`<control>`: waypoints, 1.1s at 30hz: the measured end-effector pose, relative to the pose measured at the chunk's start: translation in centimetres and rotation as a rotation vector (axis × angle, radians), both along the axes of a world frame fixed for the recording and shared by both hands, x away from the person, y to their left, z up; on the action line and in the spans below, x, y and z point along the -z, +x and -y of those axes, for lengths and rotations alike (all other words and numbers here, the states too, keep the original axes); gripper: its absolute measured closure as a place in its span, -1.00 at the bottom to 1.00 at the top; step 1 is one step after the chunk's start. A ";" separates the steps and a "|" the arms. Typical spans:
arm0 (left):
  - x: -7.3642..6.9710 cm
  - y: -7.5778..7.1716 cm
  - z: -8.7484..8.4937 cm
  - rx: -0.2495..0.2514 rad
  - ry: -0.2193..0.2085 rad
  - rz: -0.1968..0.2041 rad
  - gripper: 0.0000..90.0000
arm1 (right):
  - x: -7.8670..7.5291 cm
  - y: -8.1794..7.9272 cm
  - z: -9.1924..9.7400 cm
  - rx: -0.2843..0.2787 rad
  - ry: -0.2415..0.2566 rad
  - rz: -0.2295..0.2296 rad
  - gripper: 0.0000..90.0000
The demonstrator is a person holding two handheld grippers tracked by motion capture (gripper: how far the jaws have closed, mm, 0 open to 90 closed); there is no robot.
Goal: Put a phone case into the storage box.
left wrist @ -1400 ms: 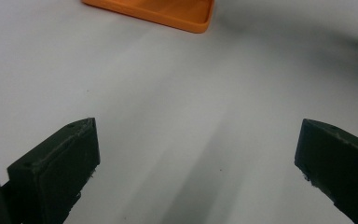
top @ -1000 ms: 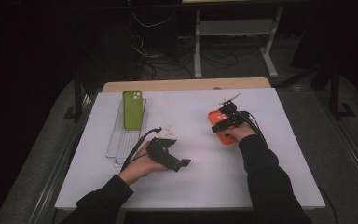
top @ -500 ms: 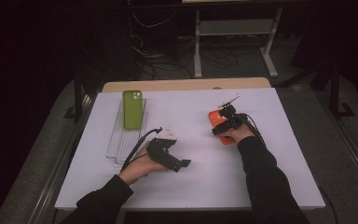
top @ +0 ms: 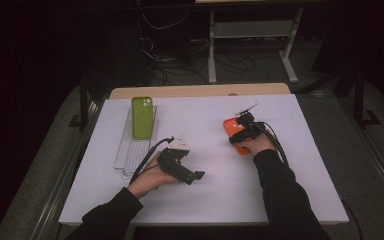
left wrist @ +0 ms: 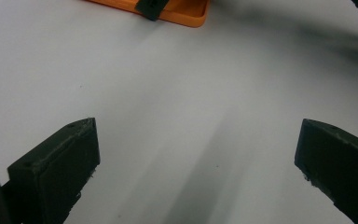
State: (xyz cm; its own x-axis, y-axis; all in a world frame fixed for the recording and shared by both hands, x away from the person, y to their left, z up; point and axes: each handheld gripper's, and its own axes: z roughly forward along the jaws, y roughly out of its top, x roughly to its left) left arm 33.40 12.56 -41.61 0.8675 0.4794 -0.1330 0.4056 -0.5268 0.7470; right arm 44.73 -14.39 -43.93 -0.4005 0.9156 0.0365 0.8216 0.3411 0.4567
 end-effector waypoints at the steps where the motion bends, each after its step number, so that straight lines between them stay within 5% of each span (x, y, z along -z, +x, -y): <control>1: 0.0 0.0 0.0 0.000 0.001 -0.002 -1.00 | 0.1 -0.1 0.0 0.003 0.006 0.006 -0.72; 19: 0.2 0.0 -0.2 0.000 0.015 -0.006 -1.00 | -1.5 -0.6 1.8 -0.071 0.052 0.069 -0.67; 33: -0.5 0.4 0.6 0.001 0.035 0.003 -1.00 | -3.1 -2.1 3.1 -0.243 0.066 0.090 -0.68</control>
State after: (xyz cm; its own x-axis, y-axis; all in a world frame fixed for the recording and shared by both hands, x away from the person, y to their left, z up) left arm 33.84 11.93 -41.07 0.8683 0.4829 -0.1136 0.4031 -0.5533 0.7289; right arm 42.59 -17.52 -40.81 -0.6123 0.7892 0.0477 0.6747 0.4900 0.5520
